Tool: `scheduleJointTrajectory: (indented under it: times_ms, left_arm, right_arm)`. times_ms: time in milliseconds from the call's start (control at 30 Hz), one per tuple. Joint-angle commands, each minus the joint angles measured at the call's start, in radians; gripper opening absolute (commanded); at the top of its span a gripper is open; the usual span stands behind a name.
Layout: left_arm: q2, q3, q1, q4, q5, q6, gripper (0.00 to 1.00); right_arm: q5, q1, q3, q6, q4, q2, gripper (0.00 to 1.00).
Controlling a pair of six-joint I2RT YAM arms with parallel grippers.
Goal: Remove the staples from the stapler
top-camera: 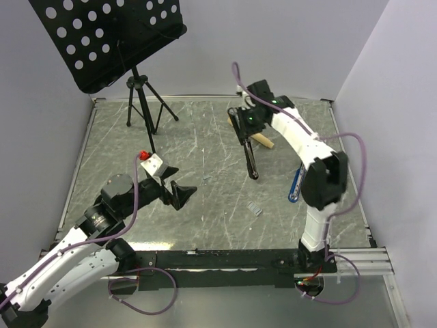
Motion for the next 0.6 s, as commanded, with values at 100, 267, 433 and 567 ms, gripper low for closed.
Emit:
scheduleJointTrajectory:
  times_ms: [100, 267, 433, 567]
  left_arm:
    - [-0.01, 0.003, 0.004, -0.028, -0.12, 0.054, 0.99]
    - [-0.016, 0.009, 0.005, -0.021, -0.128, 0.065, 0.99]
    - [-0.051, -0.006, 0.004, -0.01, -0.14, 0.063, 0.99]
    - [-0.061, -0.01, 0.005, -0.008, -0.14, 0.063, 0.99]
  right_arm:
    - [0.112, 0.064, 0.352, -0.203, -0.175, 0.229, 0.0]
    - [0.188, 0.131, 0.412, -0.31, -0.128, 0.304, 0.0]
    - [0.179, 0.156, 0.401, -0.341, -0.064, 0.354, 0.0]
    - [0.187, 0.173, 0.399, -0.358, -0.053, 0.394, 0.03]
